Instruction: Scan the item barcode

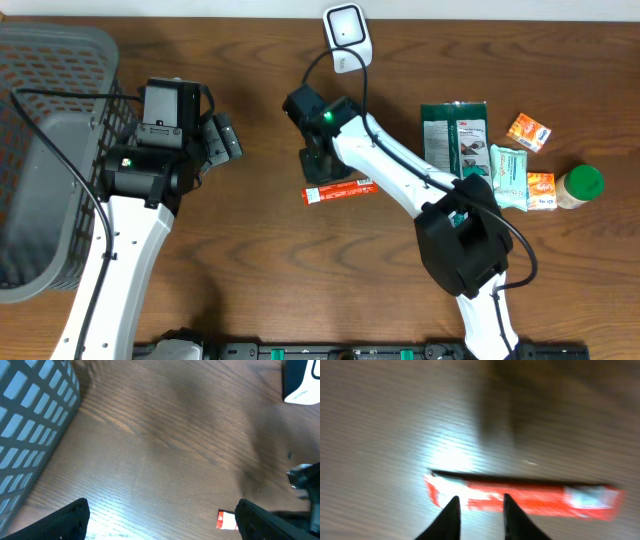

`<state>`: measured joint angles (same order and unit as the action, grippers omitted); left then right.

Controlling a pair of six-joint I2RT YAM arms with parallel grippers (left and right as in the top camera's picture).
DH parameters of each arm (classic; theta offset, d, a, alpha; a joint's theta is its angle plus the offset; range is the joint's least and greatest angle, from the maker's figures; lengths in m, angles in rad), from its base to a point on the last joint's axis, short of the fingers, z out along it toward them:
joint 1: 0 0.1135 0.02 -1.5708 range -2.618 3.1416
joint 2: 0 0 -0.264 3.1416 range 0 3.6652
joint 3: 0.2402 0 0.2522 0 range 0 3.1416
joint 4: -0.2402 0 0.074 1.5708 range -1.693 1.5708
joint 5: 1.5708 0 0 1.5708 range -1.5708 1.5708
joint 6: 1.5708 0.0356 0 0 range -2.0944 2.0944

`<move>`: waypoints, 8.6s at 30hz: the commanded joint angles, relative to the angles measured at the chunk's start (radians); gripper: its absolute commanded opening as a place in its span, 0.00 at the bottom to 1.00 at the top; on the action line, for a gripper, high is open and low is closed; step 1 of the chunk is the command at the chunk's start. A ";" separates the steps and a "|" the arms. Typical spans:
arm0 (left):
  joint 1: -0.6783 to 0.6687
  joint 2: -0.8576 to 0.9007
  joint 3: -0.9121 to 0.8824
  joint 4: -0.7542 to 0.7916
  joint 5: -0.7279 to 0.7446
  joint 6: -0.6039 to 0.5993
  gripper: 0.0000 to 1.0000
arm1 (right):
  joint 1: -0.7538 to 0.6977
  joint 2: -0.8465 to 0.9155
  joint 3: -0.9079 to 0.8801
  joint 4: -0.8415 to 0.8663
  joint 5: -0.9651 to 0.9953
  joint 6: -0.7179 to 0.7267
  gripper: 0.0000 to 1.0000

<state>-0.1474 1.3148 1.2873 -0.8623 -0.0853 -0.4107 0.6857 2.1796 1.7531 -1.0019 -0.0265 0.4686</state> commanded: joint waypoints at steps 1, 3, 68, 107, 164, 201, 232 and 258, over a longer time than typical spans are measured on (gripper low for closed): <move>0.002 -0.002 0.013 0.000 -0.013 0.013 0.93 | 0.023 0.009 -0.102 0.117 -0.143 0.172 0.28; 0.002 -0.002 0.013 0.000 -0.013 0.013 0.93 | 0.039 0.009 -0.155 0.217 -0.143 0.174 0.29; 0.002 -0.002 0.013 0.000 -0.013 0.013 0.93 | -0.182 -0.131 -0.423 0.016 -0.079 -0.132 0.01; 0.002 -0.002 0.013 0.000 -0.013 0.013 0.93 | 0.120 0.020 -0.287 -0.004 0.827 -0.011 0.01; 0.002 -0.002 0.013 0.000 -0.013 0.013 0.93 | -0.190 -0.155 -0.499 0.232 -0.015 -0.416 0.01; 0.002 -0.002 0.013 0.000 -0.013 0.013 0.93 | -0.288 -0.011 0.980 -0.646 0.024 -0.238 0.01; 0.002 -0.002 0.013 0.000 -0.013 0.013 0.93 | -0.314 0.533 0.980 0.037 0.105 -0.367 0.01; 0.002 -0.002 0.013 0.000 -0.013 0.013 0.93 | -0.342 0.520 0.925 0.008 0.080 -0.305 0.01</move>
<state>-0.1474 1.3148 1.2873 -0.8627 -0.0853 -0.4107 0.3618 2.7186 2.6804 -0.9794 0.0681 0.1272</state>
